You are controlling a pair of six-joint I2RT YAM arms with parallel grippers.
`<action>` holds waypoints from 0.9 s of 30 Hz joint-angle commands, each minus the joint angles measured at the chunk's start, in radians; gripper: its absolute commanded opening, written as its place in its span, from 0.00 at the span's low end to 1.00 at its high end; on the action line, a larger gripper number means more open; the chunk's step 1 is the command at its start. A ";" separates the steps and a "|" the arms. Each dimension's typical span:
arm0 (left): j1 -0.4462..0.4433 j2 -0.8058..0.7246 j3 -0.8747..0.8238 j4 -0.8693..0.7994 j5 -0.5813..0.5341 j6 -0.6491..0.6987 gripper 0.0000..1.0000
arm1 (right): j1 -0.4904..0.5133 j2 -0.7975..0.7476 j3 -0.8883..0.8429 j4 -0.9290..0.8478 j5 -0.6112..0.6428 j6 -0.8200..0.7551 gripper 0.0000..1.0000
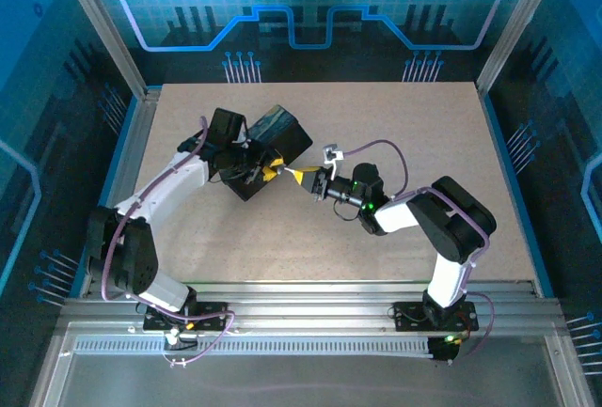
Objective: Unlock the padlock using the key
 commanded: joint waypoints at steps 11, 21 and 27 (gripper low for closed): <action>0.012 -0.055 -0.021 0.061 0.058 -0.025 0.03 | 0.032 0.040 0.047 0.082 0.005 0.016 0.00; 0.016 -0.066 -0.027 0.057 0.057 -0.030 0.03 | 0.032 0.047 0.038 0.128 0.032 0.031 0.00; 0.016 -0.072 -0.032 0.068 0.058 -0.042 0.03 | 0.032 0.052 0.032 0.143 0.040 0.044 0.00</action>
